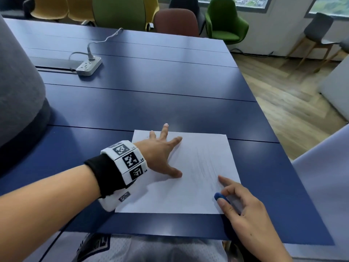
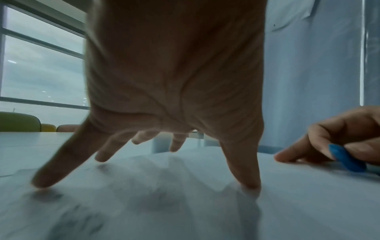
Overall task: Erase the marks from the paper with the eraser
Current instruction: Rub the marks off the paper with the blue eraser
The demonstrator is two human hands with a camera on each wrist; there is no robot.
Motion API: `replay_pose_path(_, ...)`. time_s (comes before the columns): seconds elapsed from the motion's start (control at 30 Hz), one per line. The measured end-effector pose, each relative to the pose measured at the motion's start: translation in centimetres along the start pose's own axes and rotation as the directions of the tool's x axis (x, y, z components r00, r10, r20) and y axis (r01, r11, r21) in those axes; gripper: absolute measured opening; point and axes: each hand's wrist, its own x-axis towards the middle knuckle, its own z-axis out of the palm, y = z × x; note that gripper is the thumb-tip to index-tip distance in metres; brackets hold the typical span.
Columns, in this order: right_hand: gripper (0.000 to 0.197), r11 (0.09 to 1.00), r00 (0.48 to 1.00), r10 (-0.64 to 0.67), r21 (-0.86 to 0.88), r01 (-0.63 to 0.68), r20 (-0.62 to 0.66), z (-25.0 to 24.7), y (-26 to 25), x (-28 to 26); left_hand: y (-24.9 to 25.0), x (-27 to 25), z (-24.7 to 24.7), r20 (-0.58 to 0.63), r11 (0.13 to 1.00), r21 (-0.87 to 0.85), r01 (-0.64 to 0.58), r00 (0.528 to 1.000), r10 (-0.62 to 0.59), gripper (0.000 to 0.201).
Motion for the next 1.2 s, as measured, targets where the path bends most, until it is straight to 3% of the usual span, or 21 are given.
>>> replay_pose_path(0.13, 0.01, 0.993, 0.979, 0.034, 0.121, -0.01, -0.201, -0.8, -1.4, 0.4, 1.1, 0.9, -1.0, 0.007, 0.998, 0.058, -0.022, 1.0, 0.021, 0.115)
replay_pose_path(0.2, 0.013, 0.983, 0.972, 0.042, 0.185, 0.002, -0.231, -1.9, -2.5, 1.1, 1.4, 1.3, -1.4, 0.024, 0.996, 0.079, -0.03, 0.999, 0.028, 0.114)
replay_pose_path(0.37, 0.022, 0.976, 0.985, 0.047, 0.216, -0.01, -0.167, -5.0, -4.6, 4.1, 1.5, 1.9, -1.6, 0.034, 0.994, 0.099, -0.047, 0.998, 0.043, 0.115)
replay_pose_path(0.47, 0.02, 0.975, 0.987, 0.038, 0.221, -0.002, -0.159, -5.7, -5.5, 6.1, 1.3, 2.1, -1.6, 0.03, 0.994, 0.09, -0.059, 0.998, 0.057, 0.11)
replay_pose_path(0.57, 0.015, 0.982, 0.997, 0.012, 0.191, 0.002, -0.071, -5.9, -6.5, 8.2, 1.1, 2.3, -1.7, 0.043, 0.995, 0.073, -0.065, 0.997, 0.062, 0.11)
replay_pose_path(0.73, 0.028, 0.995, 0.987, -0.022, 0.095, 0.007, 0.16, -4.6, -6.6, 11.9, 1.1, 2.4, -0.9, 0.008, 0.988, 0.133, -0.073, 0.997, 0.073, 0.128)
replay_pose_path(0.93, 0.013, 0.978, 0.974, -0.06, -0.18, 0.101, 0.22, -2.5, -6.9, 15.7, 0.8, 2.7, -0.4, -0.049, 0.98, 0.177, -0.093, 0.993, 0.103, 0.133)
replay_pose_path(1.1, 0.018, 0.848, 0.936, -0.078, -0.471, 0.243, 0.342, -1.7, -6.9, 17.3, 0.7, 2.6, -0.2, -0.075, 0.979, 0.175, -0.103, 0.99, 0.117, 0.132)
replay_pose_path(1.2, 0.007, 0.812, 0.923, -0.074, -0.515, 0.275, 0.377, -1.3, -6.8, 17.7, 0.8, 2.6, -0.1, -0.066, 0.984, 0.15, -0.1, 0.992, 0.11, 0.132)
